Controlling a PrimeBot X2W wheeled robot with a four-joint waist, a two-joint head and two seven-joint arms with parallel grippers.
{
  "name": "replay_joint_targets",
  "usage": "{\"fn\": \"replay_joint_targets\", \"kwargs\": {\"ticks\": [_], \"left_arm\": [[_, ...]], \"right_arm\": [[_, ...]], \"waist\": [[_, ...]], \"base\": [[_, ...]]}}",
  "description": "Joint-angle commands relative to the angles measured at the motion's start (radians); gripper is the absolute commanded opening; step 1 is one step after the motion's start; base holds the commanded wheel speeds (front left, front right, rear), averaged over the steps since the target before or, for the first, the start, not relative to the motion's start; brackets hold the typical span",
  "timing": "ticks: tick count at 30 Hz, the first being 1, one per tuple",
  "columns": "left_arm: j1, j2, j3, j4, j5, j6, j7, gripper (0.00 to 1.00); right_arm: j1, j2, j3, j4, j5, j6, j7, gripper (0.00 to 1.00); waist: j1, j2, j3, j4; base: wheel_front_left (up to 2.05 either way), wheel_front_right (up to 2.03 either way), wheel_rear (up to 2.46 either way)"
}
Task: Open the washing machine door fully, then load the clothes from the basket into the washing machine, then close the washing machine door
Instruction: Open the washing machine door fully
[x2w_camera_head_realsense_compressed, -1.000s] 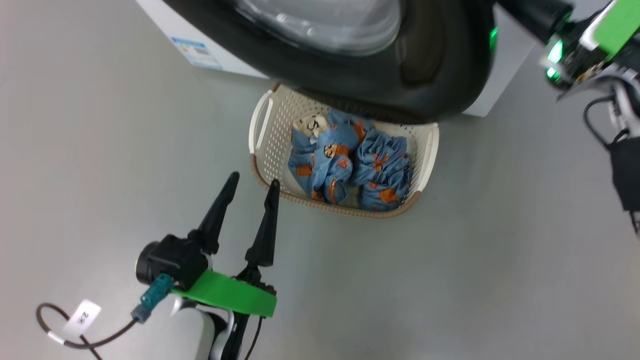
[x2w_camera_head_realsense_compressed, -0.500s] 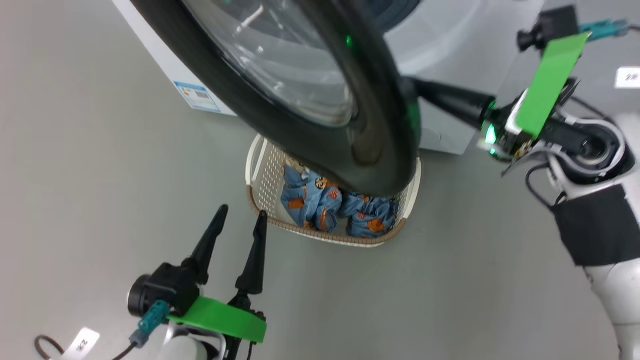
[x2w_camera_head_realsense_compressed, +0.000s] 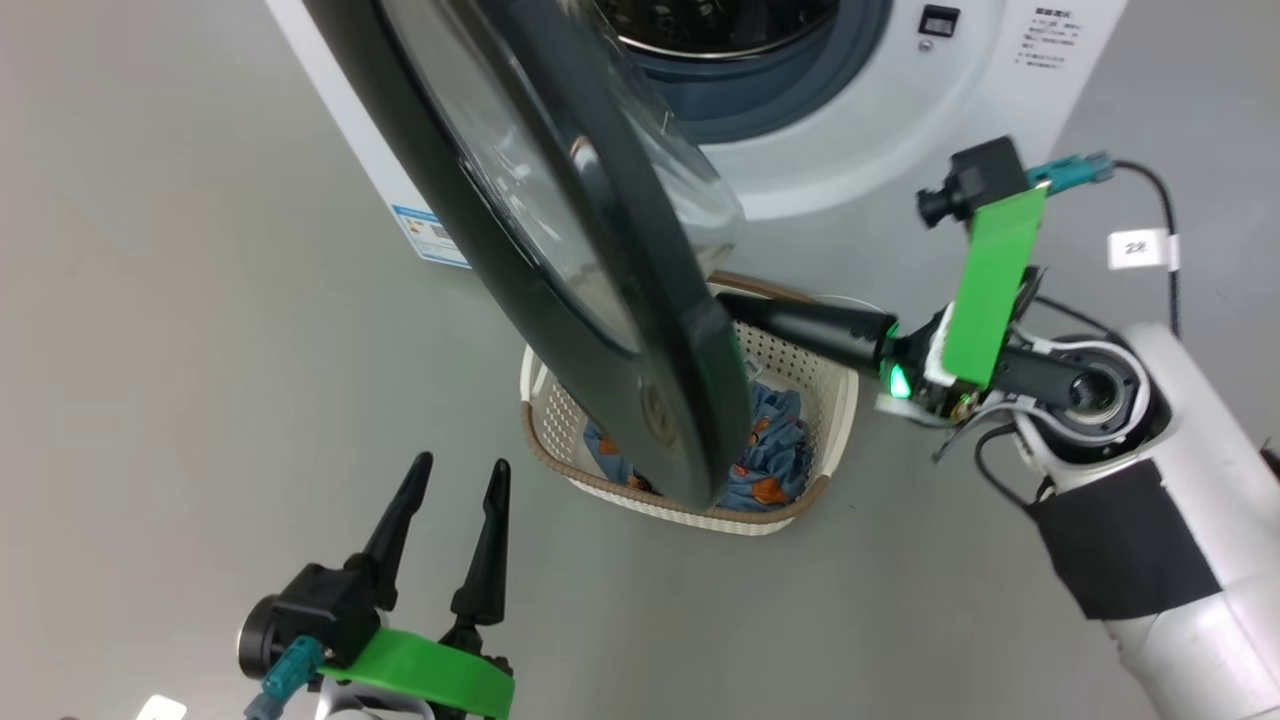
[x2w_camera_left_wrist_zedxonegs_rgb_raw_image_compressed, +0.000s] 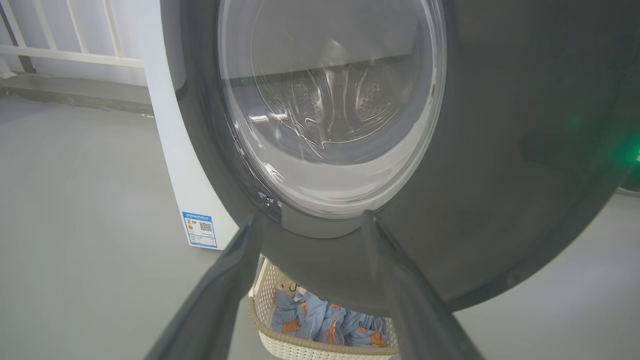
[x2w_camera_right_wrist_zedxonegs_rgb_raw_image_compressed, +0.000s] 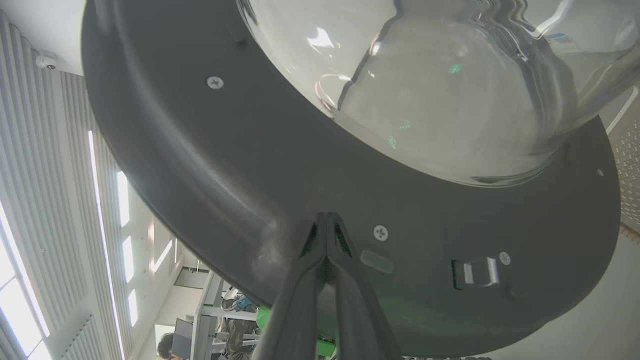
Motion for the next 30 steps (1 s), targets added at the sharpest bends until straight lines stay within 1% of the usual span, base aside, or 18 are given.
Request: {"fn": "replay_joint_targets", "kwargs": {"ticks": [1,9,14,18,23,25,28,29,30], "left_arm": [[0.005,0.013,0.036,-0.022,0.013,-0.002,-0.006,1.00],[0.021,0.013,0.045,-0.023,0.015,-0.002,-0.006,1.00],[0.024,0.013,0.046,-0.024,0.014,0.001,-0.006,1.00],[0.028,0.013,0.048,-0.025,0.016,0.004,-0.006,1.00],[0.036,0.013,0.056,-0.019,0.024,-0.001,-0.006,1.00],[0.036,0.013,0.059,-0.016,0.027,-0.004,-0.006,1.00],[0.037,0.013,0.063,-0.011,0.031,-0.008,-0.006,1.00],[0.037,0.013,0.064,-0.010,0.033,-0.009,-0.006,1.00],[0.037,0.013,0.067,-0.008,0.034,-0.010,-0.006,1.00]], "right_arm": [[0.017,0.032,0.019,-0.037,0.018,0.006,0.012,0.00],[0.052,0.070,0.042,-0.062,0.018,0.006,0.034,0.00],[0.063,0.079,0.043,-0.063,0.010,0.006,0.033,0.00],[0.071,0.082,0.037,-0.065,0.003,0.006,0.025,0.00],[0.090,0.080,0.023,-0.076,-0.008,0.006,-0.003,0.00],[0.100,0.076,0.015,-0.081,-0.016,0.006,-0.023,0.29],[0.122,0.067,0.001,-0.093,-0.021,0.006,-0.052,0.43],[0.131,0.064,-0.006,-0.096,-0.022,0.006,-0.064,0.53],[0.140,0.060,-0.012,-0.097,-0.024,0.006,-0.078,0.81]], "waist": [[0.0000,-0.0001,-0.012,0.014],[0.0000,-0.0001,-0.034,0.050],[0.0000,-0.0001,-0.044,0.063],[0.0000,-0.0001,-0.053,0.058],[0.0000,-0.0001,-0.072,0.037],[0.0000,-0.0001,-0.080,0.026],[0.0000,-0.0001,-0.093,0.010],[0.0000,-0.0001,-0.098,0.005],[0.0000,-0.0001,-0.103,-0.001]], "base": [[0.00,0.00,0.00],[0.00,0.00,0.00],[0.00,0.00,0.00],[0.00,0.00,0.00],[0.00,0.00,0.00],[0.00,0.00,0.00],[0.00,0.00,0.00],[0.00,0.00,0.00],[0.00,0.00,0.00]]}}
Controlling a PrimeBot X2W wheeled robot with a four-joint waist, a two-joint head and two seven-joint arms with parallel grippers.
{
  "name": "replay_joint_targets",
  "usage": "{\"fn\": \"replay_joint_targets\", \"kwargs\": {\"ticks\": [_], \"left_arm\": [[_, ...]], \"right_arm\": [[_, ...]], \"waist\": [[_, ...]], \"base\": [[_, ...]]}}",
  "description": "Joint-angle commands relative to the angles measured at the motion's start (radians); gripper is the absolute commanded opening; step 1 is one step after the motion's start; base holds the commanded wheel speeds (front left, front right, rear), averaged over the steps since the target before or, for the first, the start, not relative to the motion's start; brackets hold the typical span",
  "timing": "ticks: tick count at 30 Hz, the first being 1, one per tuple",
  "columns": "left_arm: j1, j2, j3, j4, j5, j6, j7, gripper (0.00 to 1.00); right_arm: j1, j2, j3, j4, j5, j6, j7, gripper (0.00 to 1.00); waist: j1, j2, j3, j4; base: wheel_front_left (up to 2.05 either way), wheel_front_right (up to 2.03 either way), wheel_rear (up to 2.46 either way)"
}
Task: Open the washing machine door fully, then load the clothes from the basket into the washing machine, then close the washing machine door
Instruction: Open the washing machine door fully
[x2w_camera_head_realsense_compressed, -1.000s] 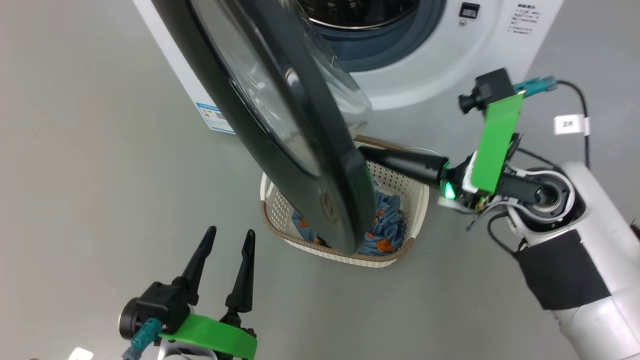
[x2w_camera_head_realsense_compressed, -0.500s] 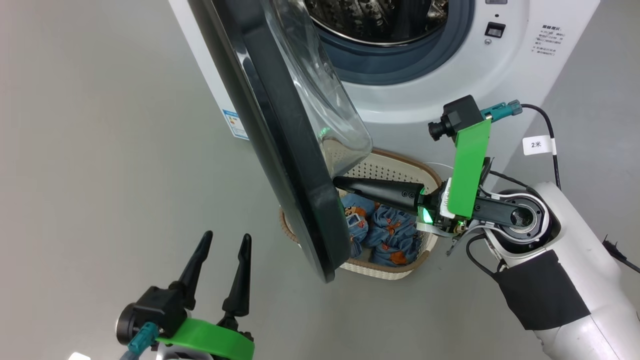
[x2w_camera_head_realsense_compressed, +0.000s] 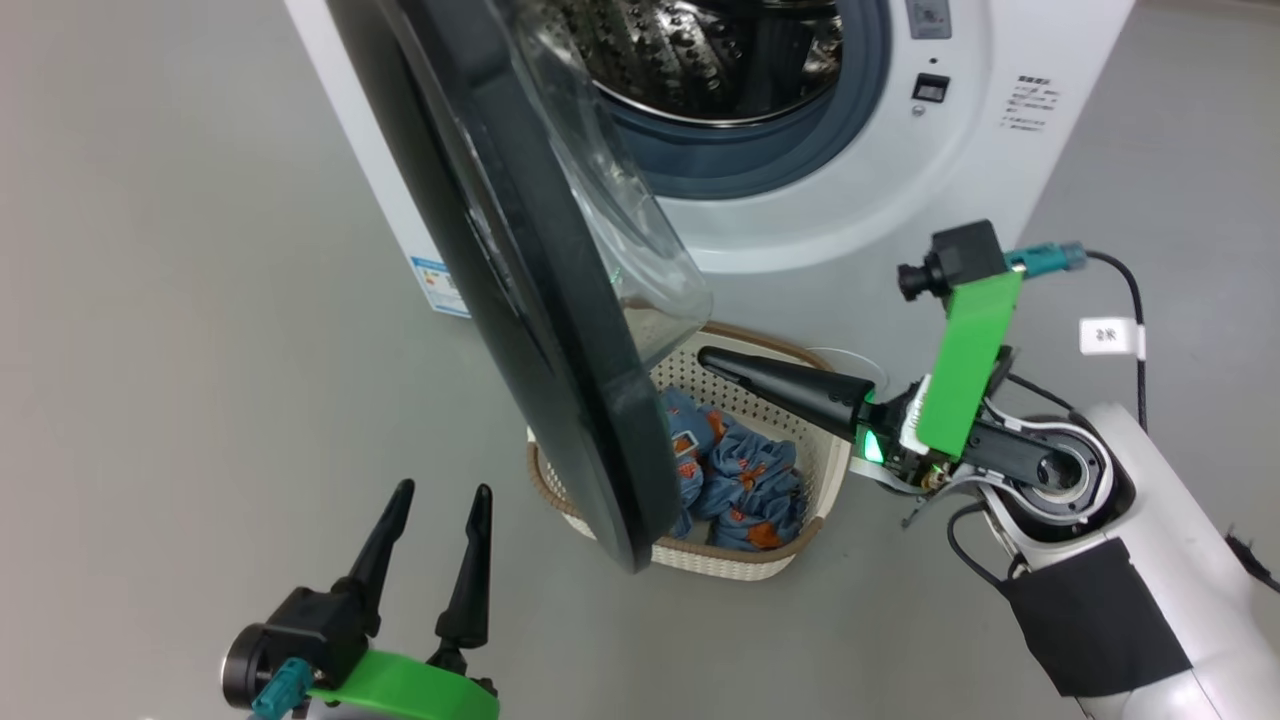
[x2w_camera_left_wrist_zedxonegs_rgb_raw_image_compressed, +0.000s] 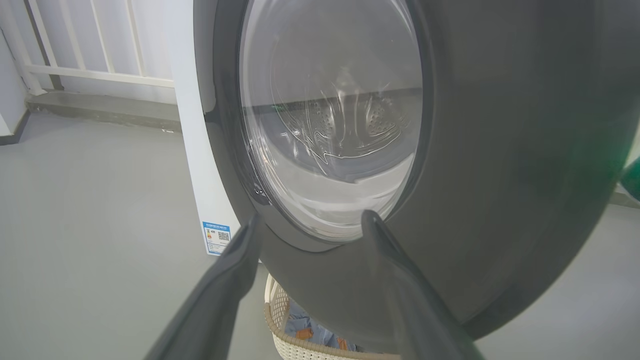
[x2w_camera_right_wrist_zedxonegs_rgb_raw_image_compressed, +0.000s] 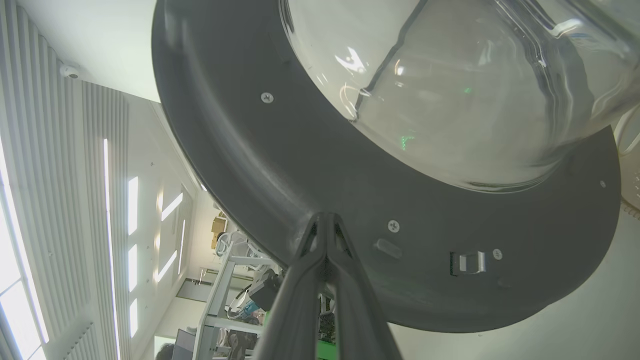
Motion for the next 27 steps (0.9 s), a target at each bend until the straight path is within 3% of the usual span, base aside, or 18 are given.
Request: {"fn": "replay_joint_targets", "kwargs": {"ticks": [1,12,27], "left_arm": [[-0.004,0.012,0.038,-0.016,0.010,-0.004,-0.006,1.00],[0.020,0.012,0.089,-0.013,0.031,-0.012,-0.006,1.00],[0.052,0.012,0.146,-0.018,0.057,-0.029,-0.006,1.00]], "right_arm": [[0.020,0.007,-0.007,-0.032,-0.011,0.006,-0.023,0.99],[0.136,-0.032,-0.020,-0.054,-0.027,0.006,-0.129,1.00],[0.245,-0.156,0.048,-0.035,-0.123,0.006,-0.415,1.00]], "waist": [[0.0000,-0.0001,-0.018,-0.020],[0.0000,-0.0001,-0.063,-0.079],[0.0000,-0.0001,-0.080,-0.164]], "base": [[0.00,0.00,0.00],[0.00,0.00,0.00],[0.00,0.00,0.00]]}}
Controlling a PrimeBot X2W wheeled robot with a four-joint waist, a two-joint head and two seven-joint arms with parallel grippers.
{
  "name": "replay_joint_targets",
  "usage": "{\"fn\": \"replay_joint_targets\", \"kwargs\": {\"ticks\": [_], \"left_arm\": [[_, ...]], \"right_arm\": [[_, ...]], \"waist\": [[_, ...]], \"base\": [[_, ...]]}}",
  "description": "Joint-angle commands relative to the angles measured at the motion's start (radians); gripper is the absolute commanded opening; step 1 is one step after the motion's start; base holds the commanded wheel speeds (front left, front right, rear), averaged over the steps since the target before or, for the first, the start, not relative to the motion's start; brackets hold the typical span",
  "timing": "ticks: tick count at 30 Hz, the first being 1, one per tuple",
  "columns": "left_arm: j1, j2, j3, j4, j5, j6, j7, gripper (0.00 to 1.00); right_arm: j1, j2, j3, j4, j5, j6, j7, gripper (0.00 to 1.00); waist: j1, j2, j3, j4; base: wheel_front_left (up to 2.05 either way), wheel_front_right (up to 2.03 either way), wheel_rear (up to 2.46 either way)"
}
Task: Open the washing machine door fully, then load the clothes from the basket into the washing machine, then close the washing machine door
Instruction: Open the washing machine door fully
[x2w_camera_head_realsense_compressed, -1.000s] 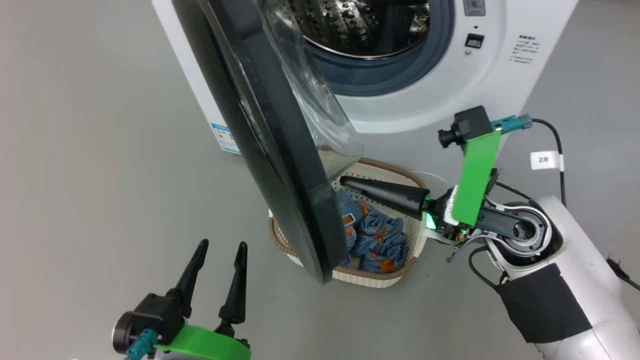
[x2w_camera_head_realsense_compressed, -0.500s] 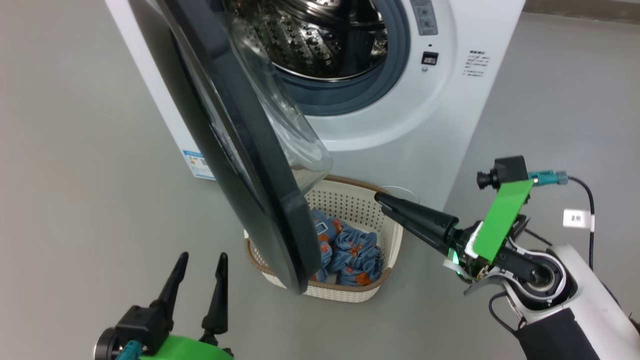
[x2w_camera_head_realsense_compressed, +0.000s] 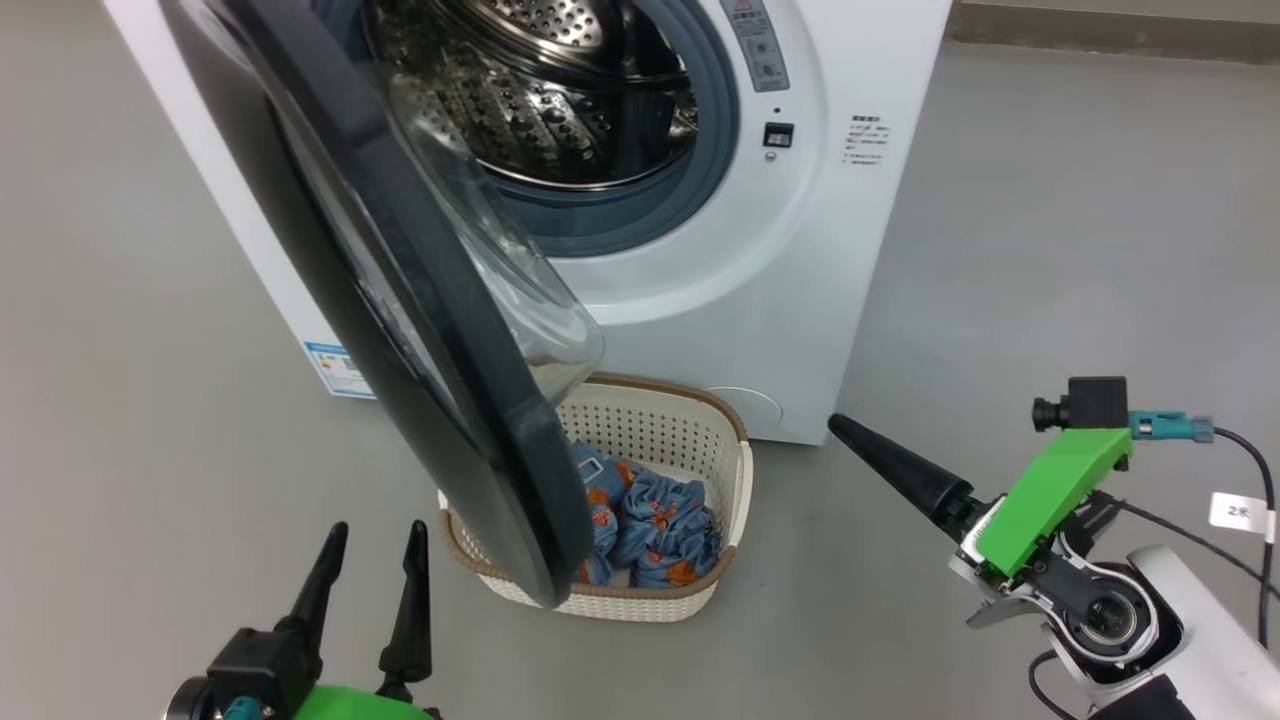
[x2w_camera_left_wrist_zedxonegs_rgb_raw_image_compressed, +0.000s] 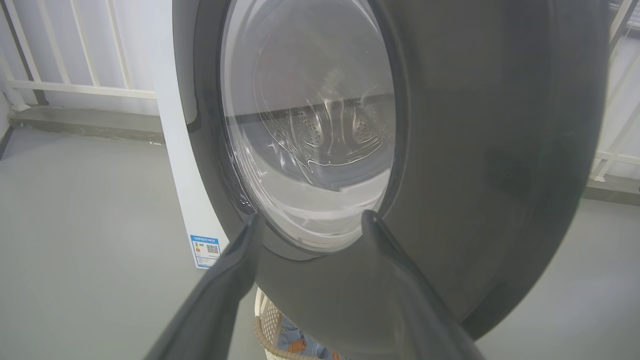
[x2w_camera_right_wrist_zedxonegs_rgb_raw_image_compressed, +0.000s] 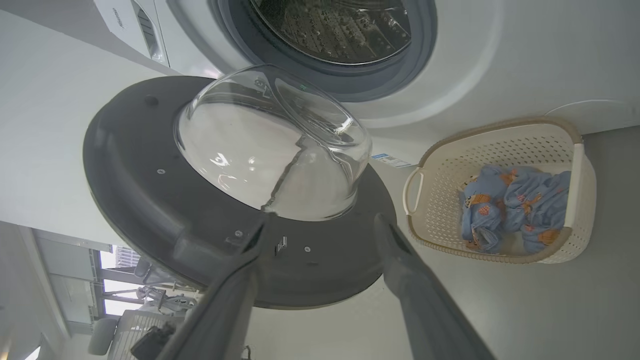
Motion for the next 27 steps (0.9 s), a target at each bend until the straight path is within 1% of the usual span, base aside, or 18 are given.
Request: {"fn": "replay_joint_targets", "kwargs": {"ticks": [1,7,12,18,19,23,27], "left_arm": [[-0.014,0.011,0.037,-0.022,0.015,-0.002,-0.006,1.00],[-0.015,0.011,0.043,-0.021,0.017,-0.006,-0.006,1.00],[-0.010,0.011,0.048,-0.020,0.017,-0.007,-0.006,1.00],[-0.005,0.011,0.053,-0.019,0.019,-0.009,-0.006,1.00],[-0.005,0.011,0.053,-0.019,0.019,-0.009,-0.006,1.00],[-0.002,0.011,0.058,-0.017,0.018,-0.010,-0.006,1.00],[0.000,0.011,0.063,-0.014,0.012,-0.010,-0.006,1.00]], "right_arm": [[0.003,-0.027,0.032,-0.013,-0.034,0.006,-0.047,1.00],[0.009,-0.080,0.108,0.025,-0.057,0.006,-0.207,1.00],[0.019,-0.107,0.155,0.079,-0.060,0.006,-0.349,1.00],[0.025,-0.139,0.233,0.140,-0.090,0.006,-0.522,1.00],[0.025,-0.139,0.233,0.140,-0.090,0.006,-0.522,1.00],[0.033,-0.155,0.282,0.160,-0.092,0.006,-0.614,1.00],[0.041,-0.173,0.306,0.180,-0.105,0.006,-0.652,1.00]], "waist": [[0.0000,0.0000,0.003,-0.013],[0.0000,0.0000,0.003,-0.031],[0.0000,0.0000,-0.001,-0.039],[0.0000,0.0000,-0.007,-0.044],[0.0000,0.0000,-0.007,-0.044],[0.0000,0.0000,-0.011,-0.044],[0.0000,0.0000,-0.013,-0.044]], "base": [[0.00,0.00,0.00],[0.00,0.00,0.00],[0.00,0.00,0.00],[0.00,0.00,0.00],[0.00,0.00,0.00],[0.00,0.00,0.00],[0.00,0.00,0.00]]}}
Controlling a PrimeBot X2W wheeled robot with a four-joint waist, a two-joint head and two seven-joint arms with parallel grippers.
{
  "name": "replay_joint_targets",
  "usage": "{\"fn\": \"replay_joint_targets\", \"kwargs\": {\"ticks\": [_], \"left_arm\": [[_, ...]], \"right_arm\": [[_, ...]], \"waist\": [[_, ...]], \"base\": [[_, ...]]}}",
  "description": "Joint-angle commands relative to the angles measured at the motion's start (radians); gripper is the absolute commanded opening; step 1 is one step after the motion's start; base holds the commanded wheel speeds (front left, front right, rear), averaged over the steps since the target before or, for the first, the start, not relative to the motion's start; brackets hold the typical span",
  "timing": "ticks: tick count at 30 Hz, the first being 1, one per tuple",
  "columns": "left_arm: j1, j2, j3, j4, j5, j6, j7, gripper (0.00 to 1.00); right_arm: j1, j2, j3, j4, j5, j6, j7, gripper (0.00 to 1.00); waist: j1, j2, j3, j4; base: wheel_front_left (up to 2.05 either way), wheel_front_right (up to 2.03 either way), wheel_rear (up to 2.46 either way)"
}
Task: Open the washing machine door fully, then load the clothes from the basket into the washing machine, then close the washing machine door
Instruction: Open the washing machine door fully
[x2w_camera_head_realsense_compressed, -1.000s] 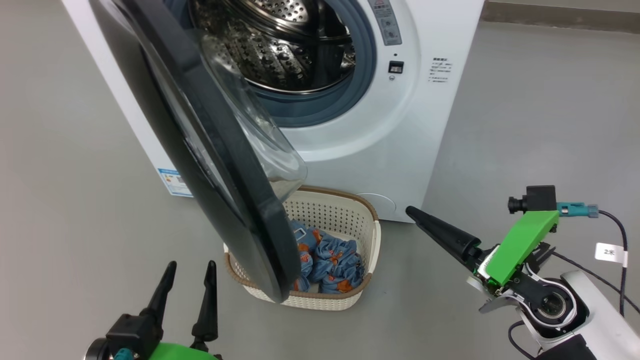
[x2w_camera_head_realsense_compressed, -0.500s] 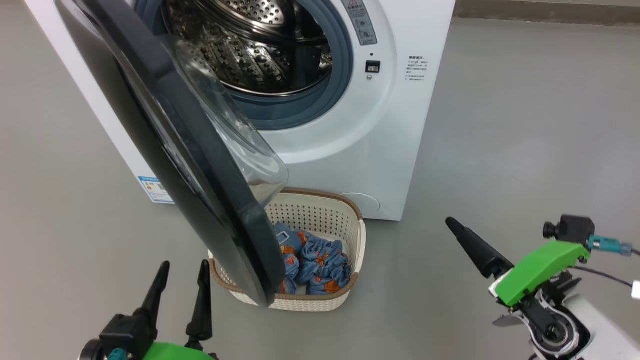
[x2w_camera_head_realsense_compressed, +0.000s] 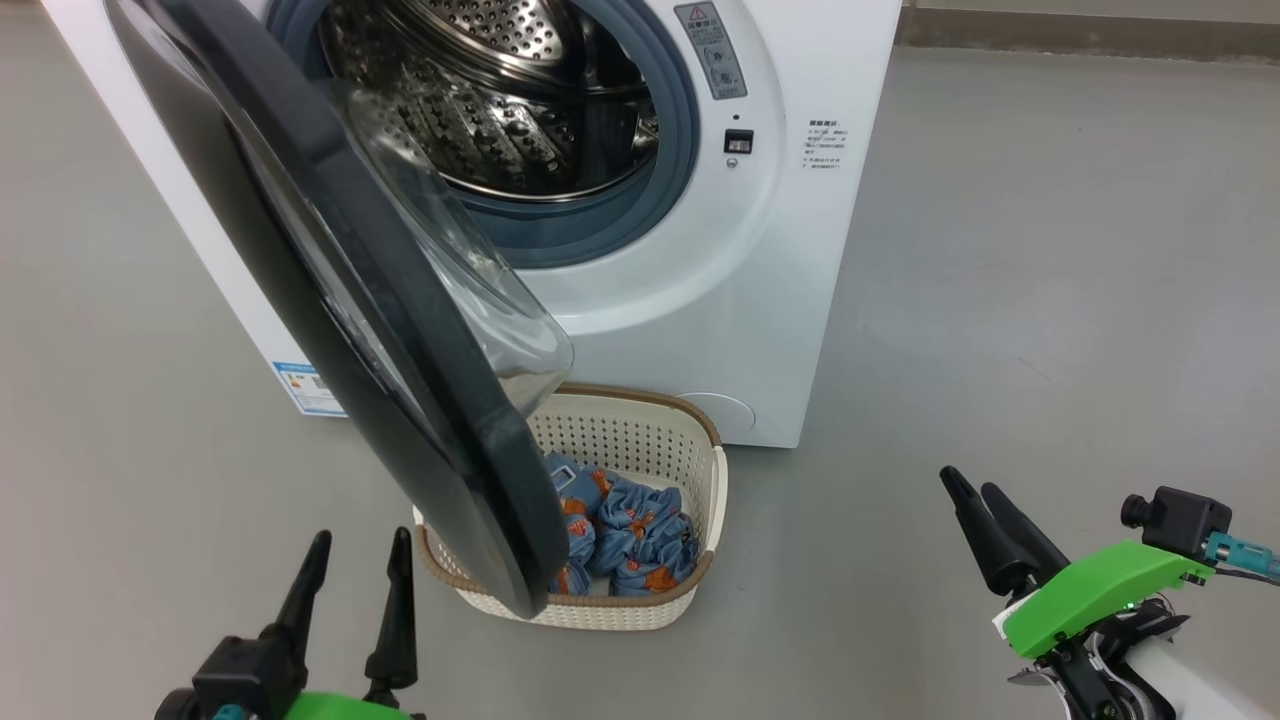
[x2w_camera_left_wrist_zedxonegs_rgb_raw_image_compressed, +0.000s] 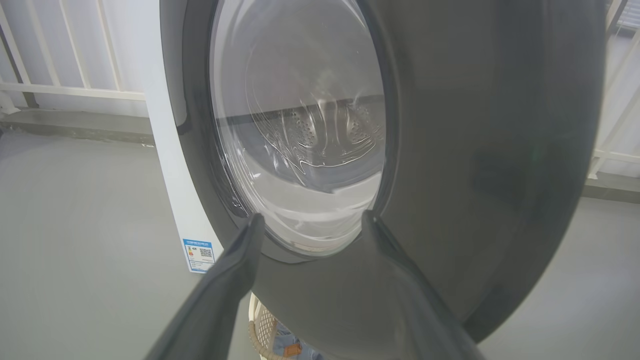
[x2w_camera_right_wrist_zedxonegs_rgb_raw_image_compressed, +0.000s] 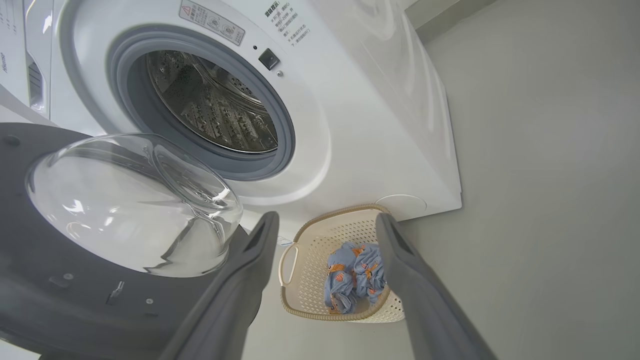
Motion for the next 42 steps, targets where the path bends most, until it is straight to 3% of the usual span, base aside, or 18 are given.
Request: {"fn": "replay_joint_targets", "kwargs": {"ticks": [1,6,22,31,42], "left_arm": [[-0.005,0.011,0.036,-0.015,0.005,-0.001,-0.006,1.00],[-0.001,0.011,0.043,-0.015,0.007,-0.002,-0.006,1.00],[0.013,0.011,0.052,-0.022,0.014,-0.007,-0.006,1.00],[0.017,0.011,0.052,-0.025,0.016,-0.010,-0.006,1.00],[0.015,0.011,0.057,-0.021,0.001,-0.011,-0.006,1.00]], "right_arm": [[0.023,-0.023,0.006,-0.013,-0.016,0.006,-0.017,1.00],[0.044,-0.008,-0.104,-0.023,-0.127,0.006,-0.020,1.00],[0.207,0.112,-0.430,-0.146,-0.662,0.006,-0.021,1.00],[0.259,0.151,-0.477,-0.135,-0.798,0.006,-0.021,1.00],[0.279,0.169,-0.475,-0.111,-0.814,0.006,-0.021,1.00]], "waist": [[0.0000,0.0000,-0.001,0.000],[0.0000,0.0000,-0.003,-0.003],[0.0000,0.0000,-0.024,-0.004],[0.0000,0.0000,-0.027,-0.003],[0.0000,0.0000,-0.022,-0.003]], "base": [[0.00,0.00,0.00],[0.00,0.00,0.00],[0.00,0.00,0.00],[0.00,0.00,0.00],[0.00,0.00,0.00]]}}
